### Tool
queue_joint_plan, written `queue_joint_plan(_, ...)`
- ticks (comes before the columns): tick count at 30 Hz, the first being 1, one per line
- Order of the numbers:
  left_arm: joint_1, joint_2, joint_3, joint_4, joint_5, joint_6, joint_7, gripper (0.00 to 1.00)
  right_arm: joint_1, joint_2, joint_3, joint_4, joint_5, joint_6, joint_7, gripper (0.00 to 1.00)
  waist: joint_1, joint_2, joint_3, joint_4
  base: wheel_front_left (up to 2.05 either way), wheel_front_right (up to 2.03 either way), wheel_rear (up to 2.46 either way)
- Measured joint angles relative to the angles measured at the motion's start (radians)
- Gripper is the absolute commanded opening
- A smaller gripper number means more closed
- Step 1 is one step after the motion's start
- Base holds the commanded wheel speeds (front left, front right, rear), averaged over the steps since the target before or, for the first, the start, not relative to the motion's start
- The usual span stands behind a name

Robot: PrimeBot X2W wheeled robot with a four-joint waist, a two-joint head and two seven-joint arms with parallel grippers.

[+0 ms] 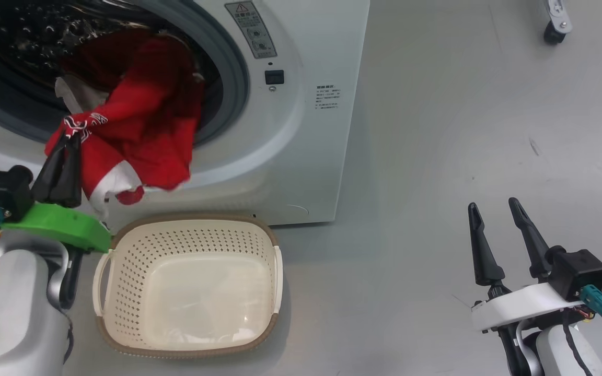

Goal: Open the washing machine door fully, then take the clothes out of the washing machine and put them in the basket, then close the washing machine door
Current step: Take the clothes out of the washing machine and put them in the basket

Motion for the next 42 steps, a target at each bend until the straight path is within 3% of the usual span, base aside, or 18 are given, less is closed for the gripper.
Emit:
queue_joint_plan(11,0.039,0.011,0.094,-0.327,0.036,0.0,0.0,0.0,0.013,0.0,0.004,-0.001,0.0,0.008,0.0,1.0,0.0,0.0,-0.034,0.032,0.0,0.0,0.0)
queue_joint_plan(18,0.072,0.003,0.106,-0.43,0.044,0.0,0.0,0.0,0.013,0.001,0.007,-0.001,0.0,0.009,0.0,1.0,0.0,0.0,-0.036,0.033,0.0,0.0,0.0)
queue_joint_plan(32,0.242,0.004,0.013,-0.385,0.051,0.0,0.0,0.0,0.014,0.004,0.023,-0.004,0.0,0.017,0.0,1.0,0.0,0.0,-0.022,0.013,0.0,0.0,0.0)
queue_joint_plan(42,0.266,0.035,-0.057,-0.313,0.051,-0.001,0.002,0.0,0.009,0.004,0.037,-0.017,-0.002,0.017,0.0,1.0,0.0,0.0,0.036,-0.015,0.0,0.0,0.0)
